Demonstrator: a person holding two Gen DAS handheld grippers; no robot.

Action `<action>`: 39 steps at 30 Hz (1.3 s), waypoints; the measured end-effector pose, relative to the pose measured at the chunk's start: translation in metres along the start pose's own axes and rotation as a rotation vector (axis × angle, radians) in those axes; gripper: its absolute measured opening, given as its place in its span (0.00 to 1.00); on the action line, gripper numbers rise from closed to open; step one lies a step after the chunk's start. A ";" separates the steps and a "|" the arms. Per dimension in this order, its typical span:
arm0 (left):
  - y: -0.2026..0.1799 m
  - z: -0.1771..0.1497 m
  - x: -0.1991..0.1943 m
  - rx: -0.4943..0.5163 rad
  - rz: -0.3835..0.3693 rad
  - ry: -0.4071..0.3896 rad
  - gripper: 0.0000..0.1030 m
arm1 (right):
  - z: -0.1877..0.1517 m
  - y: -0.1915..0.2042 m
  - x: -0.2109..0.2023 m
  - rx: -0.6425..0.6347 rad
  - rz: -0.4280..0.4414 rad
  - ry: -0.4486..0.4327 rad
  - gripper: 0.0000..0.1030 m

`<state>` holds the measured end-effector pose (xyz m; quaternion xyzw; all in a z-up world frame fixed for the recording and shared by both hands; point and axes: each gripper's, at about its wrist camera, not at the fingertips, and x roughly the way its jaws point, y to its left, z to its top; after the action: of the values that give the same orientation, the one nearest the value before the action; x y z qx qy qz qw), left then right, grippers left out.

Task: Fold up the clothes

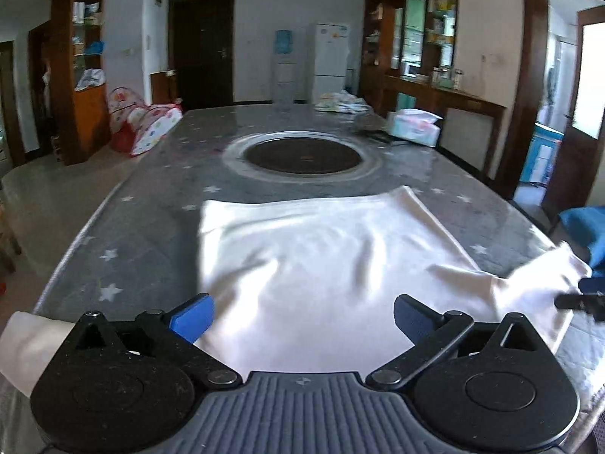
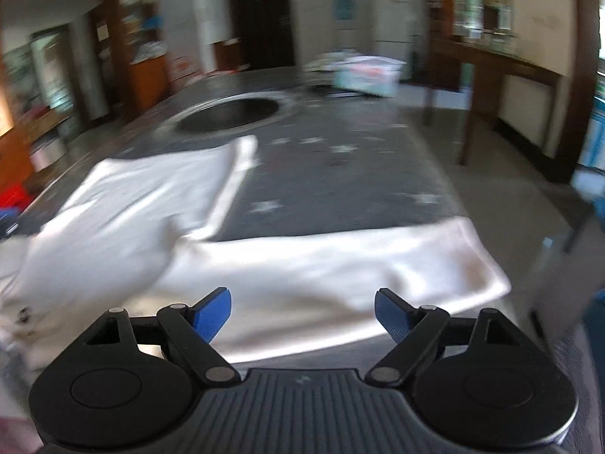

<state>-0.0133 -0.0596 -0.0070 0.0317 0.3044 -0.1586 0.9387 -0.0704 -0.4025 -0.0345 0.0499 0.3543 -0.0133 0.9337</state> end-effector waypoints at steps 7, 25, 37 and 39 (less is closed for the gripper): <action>-0.026 -0.011 -0.004 0.008 -0.059 0.021 1.00 | -0.005 -0.054 -0.001 0.169 -0.150 -0.025 0.76; -0.053 -0.028 0.005 0.074 -0.084 0.088 1.00 | -0.005 -0.086 0.006 0.276 -0.202 -0.083 0.13; -0.071 -0.042 0.011 0.142 -0.121 0.111 1.00 | 0.037 -0.048 -0.048 0.173 0.008 -0.238 0.08; -0.073 -0.045 0.010 0.148 -0.128 0.111 1.00 | 0.052 -0.033 -0.056 0.132 0.064 -0.253 0.08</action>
<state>-0.0538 -0.1245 -0.0469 0.0899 0.3447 -0.2383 0.9035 -0.0804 -0.4415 0.0383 0.1206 0.2302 -0.0129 0.9656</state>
